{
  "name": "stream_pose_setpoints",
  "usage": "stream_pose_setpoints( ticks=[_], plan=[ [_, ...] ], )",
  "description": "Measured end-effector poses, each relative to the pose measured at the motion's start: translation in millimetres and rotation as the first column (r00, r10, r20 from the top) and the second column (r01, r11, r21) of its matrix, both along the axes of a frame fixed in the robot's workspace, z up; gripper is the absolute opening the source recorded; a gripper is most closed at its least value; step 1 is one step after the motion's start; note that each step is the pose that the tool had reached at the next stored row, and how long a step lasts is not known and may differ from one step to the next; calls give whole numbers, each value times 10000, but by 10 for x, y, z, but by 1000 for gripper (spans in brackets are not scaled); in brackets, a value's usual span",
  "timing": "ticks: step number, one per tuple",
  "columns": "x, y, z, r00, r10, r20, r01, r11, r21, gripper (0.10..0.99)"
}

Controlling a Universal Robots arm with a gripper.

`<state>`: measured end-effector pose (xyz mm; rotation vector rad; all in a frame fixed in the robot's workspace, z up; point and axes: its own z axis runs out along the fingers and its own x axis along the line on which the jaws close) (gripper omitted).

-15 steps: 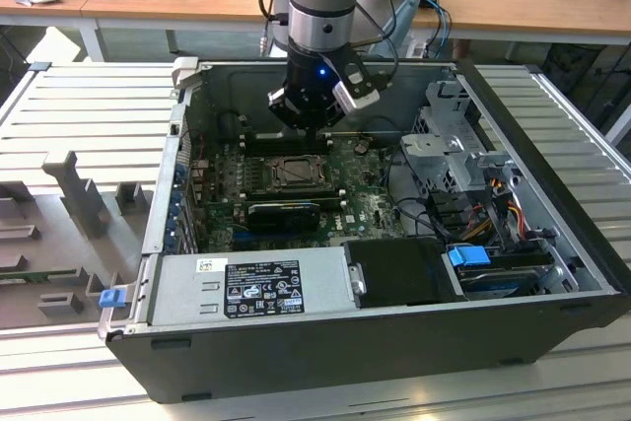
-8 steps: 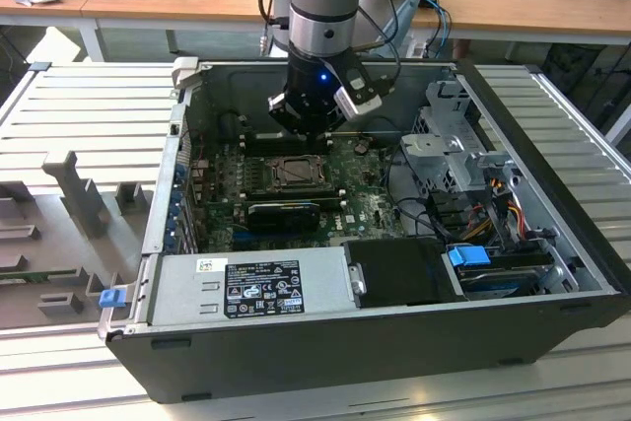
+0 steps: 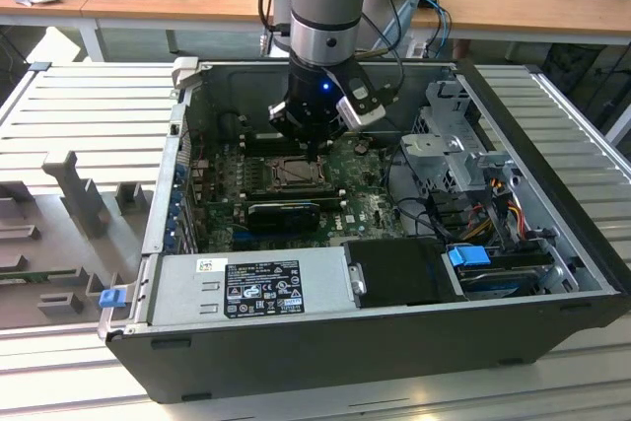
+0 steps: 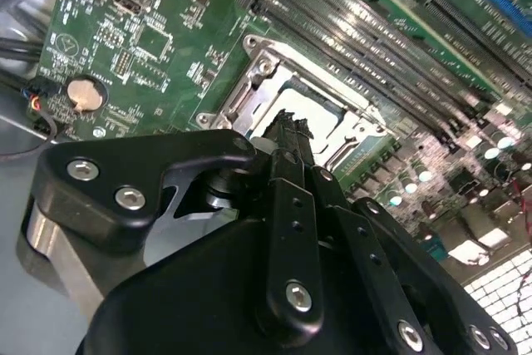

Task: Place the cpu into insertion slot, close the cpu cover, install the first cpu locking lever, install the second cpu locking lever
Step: 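Install the second cpu locking lever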

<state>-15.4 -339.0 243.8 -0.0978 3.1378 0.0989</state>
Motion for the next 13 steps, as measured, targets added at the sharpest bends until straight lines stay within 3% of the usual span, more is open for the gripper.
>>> stream_pose_setpoints(
  ticks=[5,8,13],
  plan=[
    [0,-11,29,10000,1,1,-1,10000,1,106],
    [0,-105,30,10000,1,0,-1,10000,14,106],
    [-1,-175,27,10000,-1,-3,1,10000,21,106]
  ],
)
